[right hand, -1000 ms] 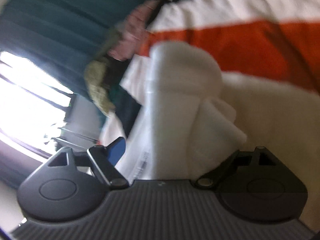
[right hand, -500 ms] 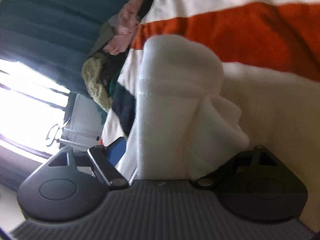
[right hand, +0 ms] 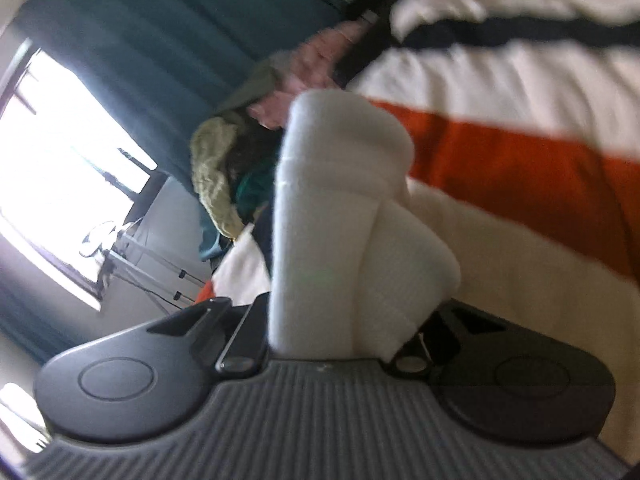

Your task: Fold clothes

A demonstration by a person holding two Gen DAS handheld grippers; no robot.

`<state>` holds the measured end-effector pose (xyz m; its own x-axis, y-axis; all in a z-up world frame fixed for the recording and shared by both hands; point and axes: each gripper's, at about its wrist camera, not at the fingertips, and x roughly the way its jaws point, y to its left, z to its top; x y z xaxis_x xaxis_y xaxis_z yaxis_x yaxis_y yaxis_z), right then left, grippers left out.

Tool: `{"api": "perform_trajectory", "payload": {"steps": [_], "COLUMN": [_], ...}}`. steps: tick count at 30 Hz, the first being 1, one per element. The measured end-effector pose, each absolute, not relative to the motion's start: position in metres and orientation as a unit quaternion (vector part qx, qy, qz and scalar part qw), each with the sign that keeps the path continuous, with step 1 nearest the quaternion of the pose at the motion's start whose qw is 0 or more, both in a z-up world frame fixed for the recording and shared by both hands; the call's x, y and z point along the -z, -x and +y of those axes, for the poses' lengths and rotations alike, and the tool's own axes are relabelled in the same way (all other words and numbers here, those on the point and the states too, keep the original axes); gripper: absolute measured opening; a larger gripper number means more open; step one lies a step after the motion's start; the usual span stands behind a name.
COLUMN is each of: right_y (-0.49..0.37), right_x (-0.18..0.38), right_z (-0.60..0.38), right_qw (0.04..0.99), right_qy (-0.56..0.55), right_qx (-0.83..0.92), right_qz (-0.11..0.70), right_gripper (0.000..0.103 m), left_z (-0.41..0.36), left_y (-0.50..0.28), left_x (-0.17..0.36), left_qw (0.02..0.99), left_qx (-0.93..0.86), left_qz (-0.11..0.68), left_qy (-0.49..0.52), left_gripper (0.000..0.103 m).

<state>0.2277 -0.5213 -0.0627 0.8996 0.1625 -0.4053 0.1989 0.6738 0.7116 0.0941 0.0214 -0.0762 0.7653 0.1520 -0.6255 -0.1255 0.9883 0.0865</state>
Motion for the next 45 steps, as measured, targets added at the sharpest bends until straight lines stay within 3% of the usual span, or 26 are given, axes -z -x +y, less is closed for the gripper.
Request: {"api": "perform_trajectory", "payload": {"steps": [7, 13, 17, 21, 25, 28, 34, 41, 45], "right_y": [-0.223, -0.205, -0.188, -0.183, -0.172, -0.172, -0.148, -0.117, -0.118], "right_x": [-0.022, -0.053, -0.023, 0.043, 0.086, 0.076, 0.046, 0.027, 0.015], "right_z": [-0.442, -0.308, -0.21, -0.125, -0.09, -0.101, -0.135, -0.21, -0.252], "right_qw": [0.947, 0.984, 0.984, 0.957, 0.934, 0.925, 0.879, 0.87, 0.91], "right_qy": [-0.276, -0.113, -0.011, 0.082, 0.156, 0.146, 0.113, 0.045, -0.031], "right_qx": [-0.003, -0.091, -0.146, -0.216, -0.228, -0.251, -0.334, -0.356, -0.29], "right_qz": [0.162, 0.106, 0.099, 0.177, 0.226, 0.243, 0.32, 0.338, 0.295], "right_gripper": [0.015, 0.015, 0.015, 0.015, 0.017, 0.024, 0.073, 0.075, 0.075], "left_z": [0.05, 0.097, 0.131, 0.153, 0.148, 0.14, 0.129, 0.114, 0.096], "left_y": [-0.09, -0.084, -0.079, -0.077, -0.081, -0.085, -0.087, -0.077, -0.069], "left_x": [0.054, 0.031, 0.021, 0.029, 0.033, 0.033, 0.033, 0.03, 0.031], "left_qw": [0.946, 0.944, 0.935, 0.914, 0.91, 0.917, 0.925, 0.937, 0.943], "left_qx": [-0.033, -0.021, -0.024, 0.004, 0.036, 0.044, 0.047, 0.052, 0.069], "left_qz": [0.309, 0.251, 0.203, 0.163, 0.159, 0.164, 0.181, 0.197, 0.208], "left_qy": [0.09, 0.212, 0.29, 0.373, 0.381, 0.36, 0.33, 0.285, 0.252], "left_gripper": [0.103, 0.103, 0.103, 0.103, 0.103, 0.103, 0.103, 0.102, 0.101]}}
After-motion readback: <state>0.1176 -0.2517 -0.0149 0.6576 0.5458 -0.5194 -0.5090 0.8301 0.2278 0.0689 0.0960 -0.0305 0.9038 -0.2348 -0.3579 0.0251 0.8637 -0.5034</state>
